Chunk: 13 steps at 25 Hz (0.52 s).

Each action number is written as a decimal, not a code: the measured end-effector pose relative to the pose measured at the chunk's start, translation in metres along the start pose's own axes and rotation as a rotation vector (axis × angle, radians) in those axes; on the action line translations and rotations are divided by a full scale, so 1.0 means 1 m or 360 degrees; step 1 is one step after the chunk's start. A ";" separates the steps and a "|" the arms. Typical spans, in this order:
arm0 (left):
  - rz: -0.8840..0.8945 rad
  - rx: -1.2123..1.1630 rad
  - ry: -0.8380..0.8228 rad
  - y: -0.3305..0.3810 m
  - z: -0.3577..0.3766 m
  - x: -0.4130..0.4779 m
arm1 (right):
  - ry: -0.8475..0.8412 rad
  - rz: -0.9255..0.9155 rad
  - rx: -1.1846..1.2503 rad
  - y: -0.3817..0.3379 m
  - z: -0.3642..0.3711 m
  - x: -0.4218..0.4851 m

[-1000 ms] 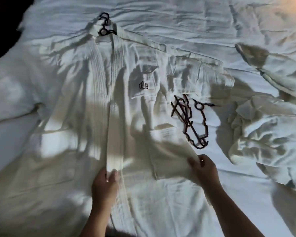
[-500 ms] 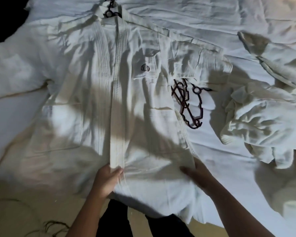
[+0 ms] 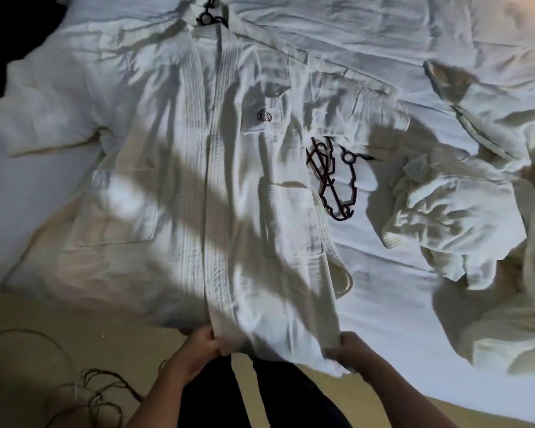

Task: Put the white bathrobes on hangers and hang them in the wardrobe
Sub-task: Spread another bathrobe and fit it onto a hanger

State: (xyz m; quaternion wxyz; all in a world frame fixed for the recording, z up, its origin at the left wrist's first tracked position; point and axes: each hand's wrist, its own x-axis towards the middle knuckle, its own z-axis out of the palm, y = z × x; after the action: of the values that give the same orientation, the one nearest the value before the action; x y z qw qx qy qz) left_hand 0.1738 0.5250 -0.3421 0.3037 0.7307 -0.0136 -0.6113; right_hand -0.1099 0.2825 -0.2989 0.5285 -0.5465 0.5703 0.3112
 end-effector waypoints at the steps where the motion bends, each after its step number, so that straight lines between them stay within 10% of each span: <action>1: 0.0022 0.0143 0.0021 -0.011 0.002 0.003 | 0.0011 0.0101 -0.0071 0.006 0.000 0.001; 6: -0.0098 0.0702 0.0394 0.001 0.003 0.002 | 0.0499 0.0114 0.0469 -0.006 -0.020 0.007; 13: 0.0019 0.0619 0.0594 0.077 -0.018 -0.023 | 0.0236 0.0123 0.1185 -0.067 -0.060 0.022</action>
State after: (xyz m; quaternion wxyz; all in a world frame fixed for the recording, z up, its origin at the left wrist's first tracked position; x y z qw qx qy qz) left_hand 0.2109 0.4788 -0.2856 0.1584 0.8753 -0.0788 -0.4500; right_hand -0.0588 0.2064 -0.2897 0.6360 -0.3162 0.7012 0.0622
